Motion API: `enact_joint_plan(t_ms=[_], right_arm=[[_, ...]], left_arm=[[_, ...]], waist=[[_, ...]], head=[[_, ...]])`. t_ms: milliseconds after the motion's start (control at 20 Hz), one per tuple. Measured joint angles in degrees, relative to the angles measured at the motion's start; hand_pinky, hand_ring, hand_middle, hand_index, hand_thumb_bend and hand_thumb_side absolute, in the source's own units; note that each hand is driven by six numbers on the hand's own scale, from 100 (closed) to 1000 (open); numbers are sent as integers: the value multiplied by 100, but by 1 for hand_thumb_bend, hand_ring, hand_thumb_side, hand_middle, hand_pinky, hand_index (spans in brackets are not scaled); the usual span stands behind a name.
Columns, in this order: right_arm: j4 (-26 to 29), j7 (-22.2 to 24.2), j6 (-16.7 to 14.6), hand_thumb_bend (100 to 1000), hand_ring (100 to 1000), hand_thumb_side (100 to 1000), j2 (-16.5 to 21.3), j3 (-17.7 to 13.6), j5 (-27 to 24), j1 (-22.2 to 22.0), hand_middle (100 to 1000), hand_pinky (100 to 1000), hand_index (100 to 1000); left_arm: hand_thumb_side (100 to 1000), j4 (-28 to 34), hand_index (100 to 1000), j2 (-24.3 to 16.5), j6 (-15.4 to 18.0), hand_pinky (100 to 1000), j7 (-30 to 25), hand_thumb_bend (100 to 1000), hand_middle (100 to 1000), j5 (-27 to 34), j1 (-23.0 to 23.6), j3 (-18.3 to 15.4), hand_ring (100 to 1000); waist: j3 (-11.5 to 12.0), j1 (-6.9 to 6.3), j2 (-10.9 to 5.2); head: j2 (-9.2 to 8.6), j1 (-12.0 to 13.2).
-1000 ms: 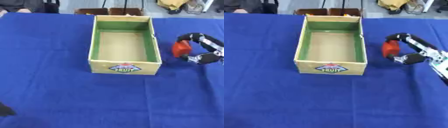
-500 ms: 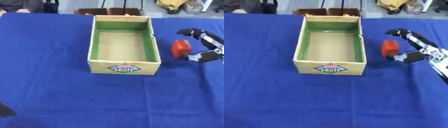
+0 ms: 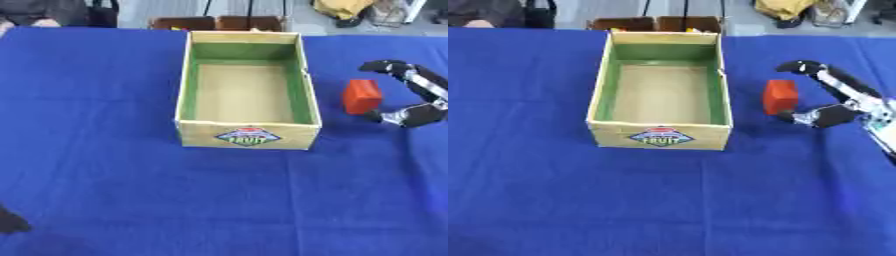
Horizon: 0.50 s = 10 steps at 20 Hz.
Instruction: Pick up objects on the table and place them in the box.
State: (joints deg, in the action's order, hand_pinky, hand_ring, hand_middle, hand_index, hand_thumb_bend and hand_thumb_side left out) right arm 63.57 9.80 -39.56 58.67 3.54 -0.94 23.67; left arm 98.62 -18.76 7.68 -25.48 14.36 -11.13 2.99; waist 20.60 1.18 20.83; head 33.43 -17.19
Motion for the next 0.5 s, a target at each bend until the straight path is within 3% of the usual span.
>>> enact_joint_plan(t_ms=[500], right_arm=[[-227,5,51,487,1000,498,0,-2,-22,35,833,957,923]], left_arm=[[1000,1,598,0,24,613,-24,281,412,0,1,3,550]], waist=[[60,-16,33]], head=[[-29,-8]])
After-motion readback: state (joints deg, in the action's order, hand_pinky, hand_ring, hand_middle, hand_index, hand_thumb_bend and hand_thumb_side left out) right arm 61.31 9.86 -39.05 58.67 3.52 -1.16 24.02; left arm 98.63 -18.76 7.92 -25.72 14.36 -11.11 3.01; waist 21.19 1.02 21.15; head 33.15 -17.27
